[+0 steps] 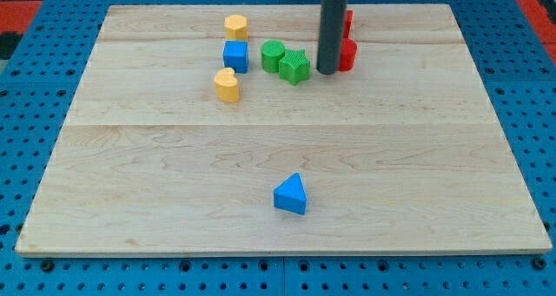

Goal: Push the red circle into the green circle

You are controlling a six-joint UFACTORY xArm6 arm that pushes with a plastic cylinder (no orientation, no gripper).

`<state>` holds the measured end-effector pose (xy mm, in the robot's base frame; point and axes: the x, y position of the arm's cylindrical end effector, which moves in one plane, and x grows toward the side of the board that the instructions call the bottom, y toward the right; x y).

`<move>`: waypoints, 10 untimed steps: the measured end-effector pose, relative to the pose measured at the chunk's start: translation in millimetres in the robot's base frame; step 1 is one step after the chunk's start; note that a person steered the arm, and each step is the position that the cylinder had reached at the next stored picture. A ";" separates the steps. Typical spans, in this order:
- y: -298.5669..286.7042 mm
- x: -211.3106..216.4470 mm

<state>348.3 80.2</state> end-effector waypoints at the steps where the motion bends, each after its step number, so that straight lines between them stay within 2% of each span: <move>1: 19.8 33.1; 3: 41.6 85.7; 4: 1.6 82.7; 6: -132.1 80.7; 7: -183.0 63.6; 10: -158.0 21.9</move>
<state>370.2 -77.8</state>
